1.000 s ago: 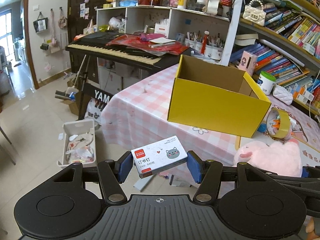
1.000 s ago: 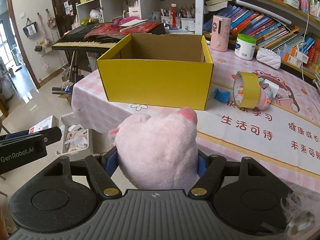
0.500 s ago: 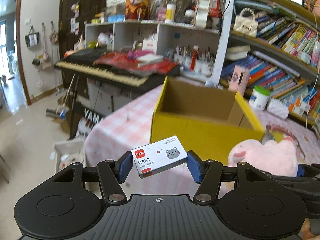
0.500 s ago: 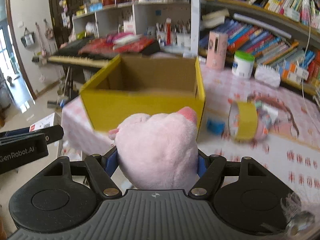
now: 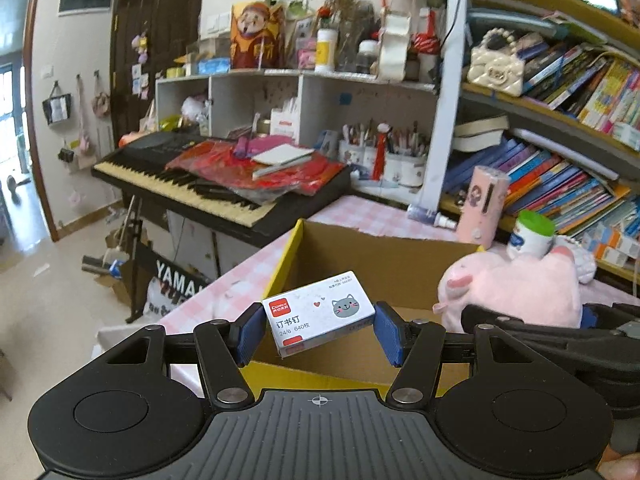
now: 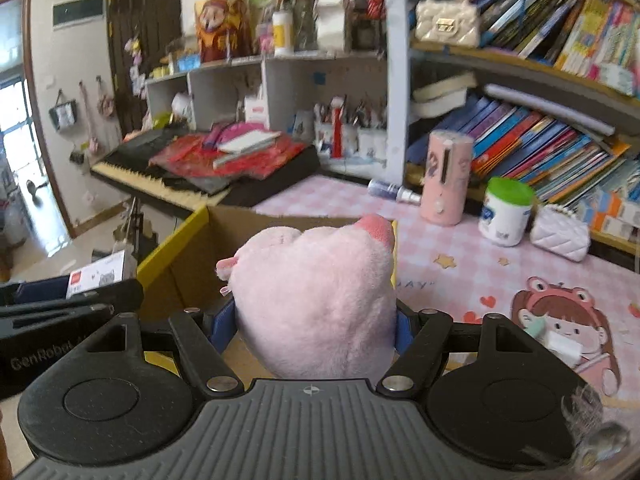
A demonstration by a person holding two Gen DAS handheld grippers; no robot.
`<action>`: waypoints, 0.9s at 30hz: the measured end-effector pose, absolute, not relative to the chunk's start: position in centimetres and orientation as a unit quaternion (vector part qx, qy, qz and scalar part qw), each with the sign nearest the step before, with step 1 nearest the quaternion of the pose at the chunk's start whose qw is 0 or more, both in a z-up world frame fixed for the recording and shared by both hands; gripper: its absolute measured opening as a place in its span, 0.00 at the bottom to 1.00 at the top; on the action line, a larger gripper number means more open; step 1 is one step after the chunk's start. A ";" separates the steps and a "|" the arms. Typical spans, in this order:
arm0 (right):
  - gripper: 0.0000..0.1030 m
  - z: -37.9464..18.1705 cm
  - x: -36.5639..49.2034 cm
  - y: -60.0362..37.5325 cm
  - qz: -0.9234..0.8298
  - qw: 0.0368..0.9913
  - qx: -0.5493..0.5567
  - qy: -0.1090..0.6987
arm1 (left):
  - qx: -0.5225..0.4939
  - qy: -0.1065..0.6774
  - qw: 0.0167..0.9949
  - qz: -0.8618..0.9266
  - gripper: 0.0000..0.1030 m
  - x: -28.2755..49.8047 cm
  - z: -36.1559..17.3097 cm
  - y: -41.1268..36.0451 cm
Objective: Organize objects
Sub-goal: 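Lift and carry the stapler box and pink pig over the yellow box with both tools, then open both tools to drop the pig and stapler box into the yellow box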
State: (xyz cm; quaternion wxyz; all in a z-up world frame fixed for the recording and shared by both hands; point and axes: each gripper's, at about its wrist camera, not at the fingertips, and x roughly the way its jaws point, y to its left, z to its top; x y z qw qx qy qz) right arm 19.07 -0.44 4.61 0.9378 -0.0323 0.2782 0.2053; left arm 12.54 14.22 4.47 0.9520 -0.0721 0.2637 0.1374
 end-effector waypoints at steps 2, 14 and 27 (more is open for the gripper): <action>0.69 3.8 20.2 -0.2 0.214 0.932 -0.042 0.289 | -0.072 0.273 0.948 0.145 0.57 13.5 3.9 14.2; 0.71 0.3 23.3 1.4 0.255 0.905 -0.103 0.324 | -0.066 0.329 0.926 0.174 0.57 17.2 1.1 14.5; 0.76 -0.3 22.7 2.0 0.266 0.898 -0.130 0.326 | -0.058 0.335 0.925 0.169 0.67 17.0 0.6 13.7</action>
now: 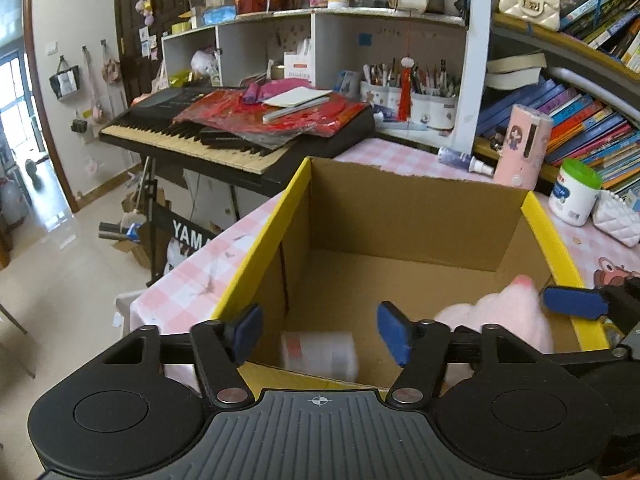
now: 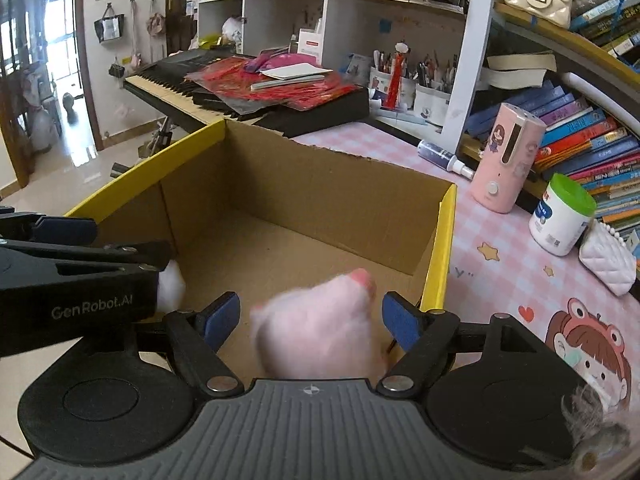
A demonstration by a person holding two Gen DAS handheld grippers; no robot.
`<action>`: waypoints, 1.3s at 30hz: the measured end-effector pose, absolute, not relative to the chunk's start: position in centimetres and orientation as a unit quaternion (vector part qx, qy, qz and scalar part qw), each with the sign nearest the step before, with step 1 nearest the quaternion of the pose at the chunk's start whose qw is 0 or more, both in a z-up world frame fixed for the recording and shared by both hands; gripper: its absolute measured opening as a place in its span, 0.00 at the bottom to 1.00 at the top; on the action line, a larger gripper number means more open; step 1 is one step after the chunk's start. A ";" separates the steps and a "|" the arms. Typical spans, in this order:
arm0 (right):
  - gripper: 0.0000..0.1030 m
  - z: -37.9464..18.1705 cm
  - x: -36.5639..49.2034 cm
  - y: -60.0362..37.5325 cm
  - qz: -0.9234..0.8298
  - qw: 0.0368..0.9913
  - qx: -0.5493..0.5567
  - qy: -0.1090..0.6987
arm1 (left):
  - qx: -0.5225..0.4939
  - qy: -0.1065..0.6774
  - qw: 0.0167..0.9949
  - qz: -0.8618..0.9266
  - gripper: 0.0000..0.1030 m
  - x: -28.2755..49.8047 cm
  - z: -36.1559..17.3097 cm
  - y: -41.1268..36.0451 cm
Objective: Organize objects
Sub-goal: 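Open both tools to drop the pig and stapler box into the yellow box, then withdraw both tools from the box back toward the remaining objects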
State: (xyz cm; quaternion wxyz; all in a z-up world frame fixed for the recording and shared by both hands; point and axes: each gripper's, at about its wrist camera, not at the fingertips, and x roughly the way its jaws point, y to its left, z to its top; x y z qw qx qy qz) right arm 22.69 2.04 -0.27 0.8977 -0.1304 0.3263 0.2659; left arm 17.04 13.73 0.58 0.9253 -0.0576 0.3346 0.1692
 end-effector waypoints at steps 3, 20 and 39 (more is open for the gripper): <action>0.82 0.2 22.1 1.9 0.260 0.902 -0.126 0.320 | -0.056 0.311 0.933 0.170 0.76 16.1 1.4 13.4; 0.82 4.0 16.3 -1.1 0.187 0.948 -0.082 0.243 | -0.084 0.249 0.948 0.181 0.85 10.0 4.3 15.0; 0.86 1.1 6.3 -1.4 0.133 0.945 -0.092 0.282 | -0.091 0.308 0.931 0.177 0.92 0.3 1.3 16.2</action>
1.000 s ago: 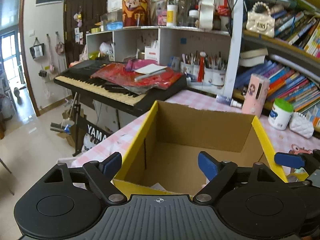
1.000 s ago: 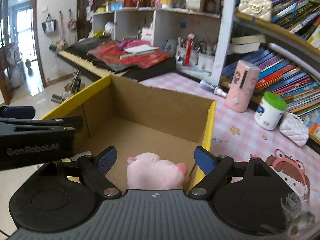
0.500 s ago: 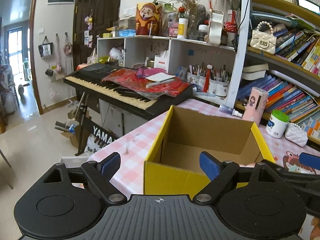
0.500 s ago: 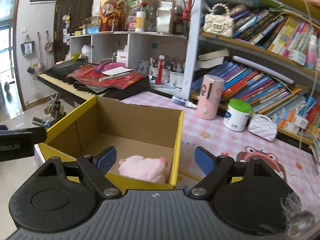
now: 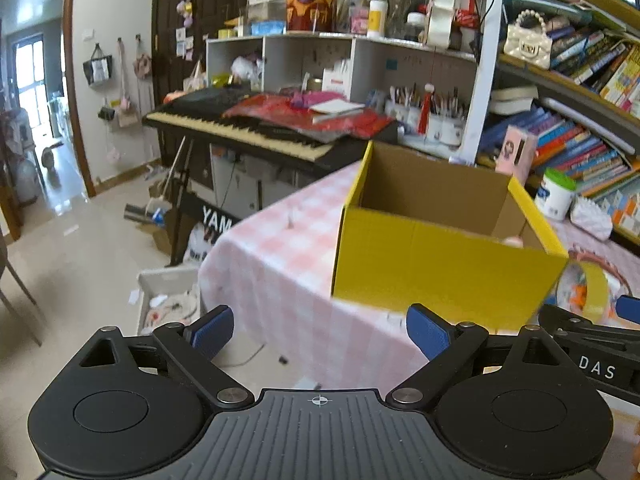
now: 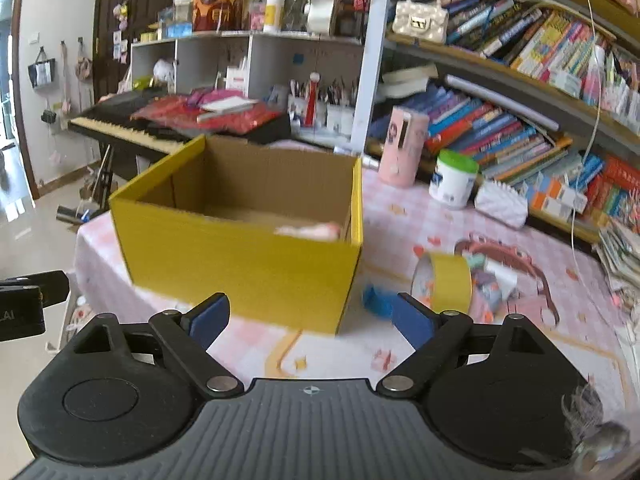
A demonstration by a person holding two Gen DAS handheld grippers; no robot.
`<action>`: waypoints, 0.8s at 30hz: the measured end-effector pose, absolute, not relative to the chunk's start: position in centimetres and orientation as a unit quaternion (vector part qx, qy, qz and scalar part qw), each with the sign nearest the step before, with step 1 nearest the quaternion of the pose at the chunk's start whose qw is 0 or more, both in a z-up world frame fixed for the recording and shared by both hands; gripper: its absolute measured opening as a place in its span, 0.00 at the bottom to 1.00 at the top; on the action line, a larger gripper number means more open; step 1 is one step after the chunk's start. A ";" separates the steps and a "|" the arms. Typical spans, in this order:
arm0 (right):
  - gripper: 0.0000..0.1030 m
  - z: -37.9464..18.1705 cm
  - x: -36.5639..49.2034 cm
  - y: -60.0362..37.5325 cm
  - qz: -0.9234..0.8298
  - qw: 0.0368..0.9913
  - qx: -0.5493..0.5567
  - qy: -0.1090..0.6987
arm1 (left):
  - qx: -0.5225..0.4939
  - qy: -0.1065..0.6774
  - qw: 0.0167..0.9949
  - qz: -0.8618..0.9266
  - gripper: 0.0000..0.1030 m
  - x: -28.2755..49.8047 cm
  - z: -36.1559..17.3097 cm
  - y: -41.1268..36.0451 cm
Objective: Organize objects
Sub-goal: 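Withdraw both tools from the box back toward the remaining objects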
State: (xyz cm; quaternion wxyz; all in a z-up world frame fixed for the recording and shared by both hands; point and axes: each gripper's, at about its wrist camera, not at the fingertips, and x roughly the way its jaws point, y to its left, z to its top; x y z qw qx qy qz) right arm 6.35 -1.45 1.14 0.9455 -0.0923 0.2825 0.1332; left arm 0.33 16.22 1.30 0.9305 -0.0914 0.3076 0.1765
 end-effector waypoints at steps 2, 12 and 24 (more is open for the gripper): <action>0.87 0.6 5.4 -1.6 0.130 0.943 -0.091 0.292 | -0.091 0.316 0.928 0.176 0.93 -0.6 0.9 16.2; 0.89 -1.0 1.2 -2.9 0.111 0.938 -0.079 0.318 | -0.077 0.344 0.923 0.153 0.95 -3.6 -0.3 15.2; 0.92 -1.6 -0.6 -6.0 0.065 0.936 -0.068 0.338 | -0.048 0.351 0.930 0.100 0.95 -3.8 -0.7 11.9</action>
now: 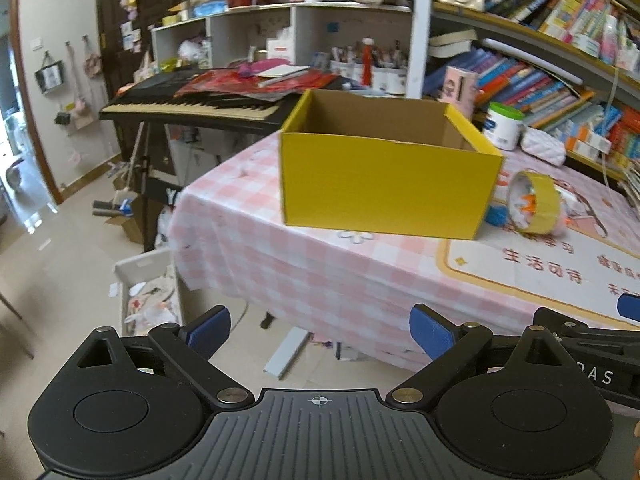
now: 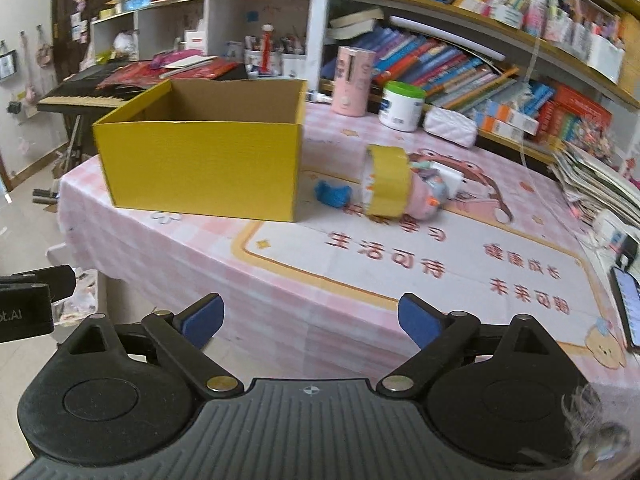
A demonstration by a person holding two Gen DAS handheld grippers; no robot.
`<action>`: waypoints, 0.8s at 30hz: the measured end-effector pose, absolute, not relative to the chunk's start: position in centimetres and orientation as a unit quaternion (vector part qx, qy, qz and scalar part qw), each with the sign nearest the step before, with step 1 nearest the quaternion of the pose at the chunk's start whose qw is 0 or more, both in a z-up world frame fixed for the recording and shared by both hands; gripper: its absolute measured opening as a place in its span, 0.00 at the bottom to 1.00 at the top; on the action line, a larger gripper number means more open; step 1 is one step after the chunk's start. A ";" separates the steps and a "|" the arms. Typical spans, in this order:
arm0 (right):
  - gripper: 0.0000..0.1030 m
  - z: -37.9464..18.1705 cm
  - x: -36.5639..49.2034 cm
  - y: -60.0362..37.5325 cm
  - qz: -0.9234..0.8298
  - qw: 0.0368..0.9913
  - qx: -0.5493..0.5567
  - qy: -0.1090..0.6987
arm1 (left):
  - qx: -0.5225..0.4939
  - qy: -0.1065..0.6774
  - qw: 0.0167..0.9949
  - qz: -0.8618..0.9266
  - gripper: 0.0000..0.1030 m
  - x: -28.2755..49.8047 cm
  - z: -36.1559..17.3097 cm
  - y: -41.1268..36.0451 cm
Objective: Organize objects
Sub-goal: 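Withdraw both tools from the box back toward the remaining objects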
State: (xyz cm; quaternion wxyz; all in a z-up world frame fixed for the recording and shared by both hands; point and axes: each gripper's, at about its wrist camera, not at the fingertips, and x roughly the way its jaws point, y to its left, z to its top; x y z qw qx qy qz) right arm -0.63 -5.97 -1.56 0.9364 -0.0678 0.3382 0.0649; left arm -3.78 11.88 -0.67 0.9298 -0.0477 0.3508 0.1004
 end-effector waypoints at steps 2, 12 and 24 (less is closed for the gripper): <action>0.92 -1.6 -0.7 -6.8 0.054 0.936 -0.064 0.341 | -0.045 0.351 0.931 0.091 0.95 -3.4 -0.7 11.3; 0.92 -1.9 0.2 -10.8 0.013 0.936 -0.043 0.350 | -0.025 0.356 0.933 0.051 0.95 -1.2 -0.8 7.5; 0.92 -1.6 5.7 -15.2 0.014 0.934 -0.038 0.356 | -0.025 0.361 0.931 0.056 0.95 3.8 -0.3 3.2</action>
